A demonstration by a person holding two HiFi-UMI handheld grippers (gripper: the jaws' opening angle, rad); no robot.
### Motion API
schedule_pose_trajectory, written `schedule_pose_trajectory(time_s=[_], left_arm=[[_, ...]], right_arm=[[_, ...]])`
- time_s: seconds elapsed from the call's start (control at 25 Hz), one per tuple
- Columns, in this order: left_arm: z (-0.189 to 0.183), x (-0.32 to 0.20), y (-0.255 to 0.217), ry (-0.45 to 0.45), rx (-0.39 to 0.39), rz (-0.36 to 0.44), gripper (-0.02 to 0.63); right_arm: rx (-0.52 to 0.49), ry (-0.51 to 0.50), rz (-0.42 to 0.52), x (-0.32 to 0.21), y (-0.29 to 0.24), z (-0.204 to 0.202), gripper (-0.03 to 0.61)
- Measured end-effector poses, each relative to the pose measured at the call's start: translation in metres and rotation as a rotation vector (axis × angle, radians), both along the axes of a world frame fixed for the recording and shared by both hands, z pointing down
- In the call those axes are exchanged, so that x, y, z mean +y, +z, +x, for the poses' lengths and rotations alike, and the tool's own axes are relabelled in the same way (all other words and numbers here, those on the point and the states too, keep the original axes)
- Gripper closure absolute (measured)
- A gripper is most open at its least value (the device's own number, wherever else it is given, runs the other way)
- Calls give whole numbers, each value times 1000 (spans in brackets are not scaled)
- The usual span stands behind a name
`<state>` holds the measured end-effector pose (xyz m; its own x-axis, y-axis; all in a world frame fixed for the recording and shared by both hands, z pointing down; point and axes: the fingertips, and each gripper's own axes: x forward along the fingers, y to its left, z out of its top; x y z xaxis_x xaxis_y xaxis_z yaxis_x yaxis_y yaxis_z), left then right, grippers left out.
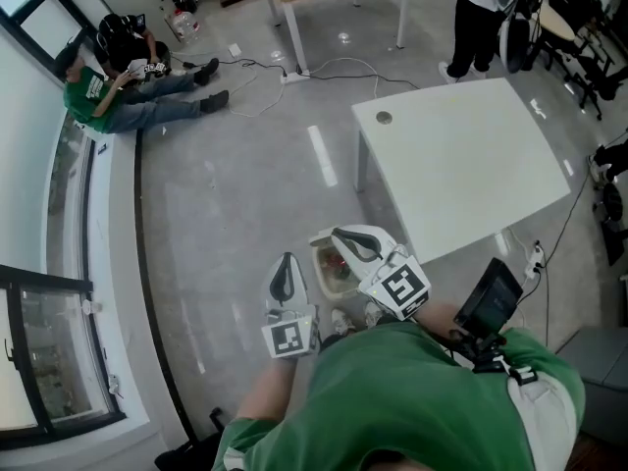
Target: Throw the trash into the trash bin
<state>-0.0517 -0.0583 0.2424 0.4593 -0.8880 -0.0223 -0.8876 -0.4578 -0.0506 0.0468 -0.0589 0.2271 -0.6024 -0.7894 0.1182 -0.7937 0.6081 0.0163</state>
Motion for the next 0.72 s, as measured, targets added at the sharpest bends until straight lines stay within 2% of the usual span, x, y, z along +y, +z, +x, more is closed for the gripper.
schedule_pose_trajectory(time_s=[0.28, 0.52, 0.72], left_arm=[[-1, -7, -25, -12, 31, 5, 607], [0, -8, -27, 17, 50, 35, 609], [10, -14, -25, 21, 42, 14, 607]], right_arm=[[-38, 40, 11, -6, -12, 10, 574], [-61, 49, -8, -8, -8, 11, 575], [-70, 67, -20, -14, -6, 22, 575]])
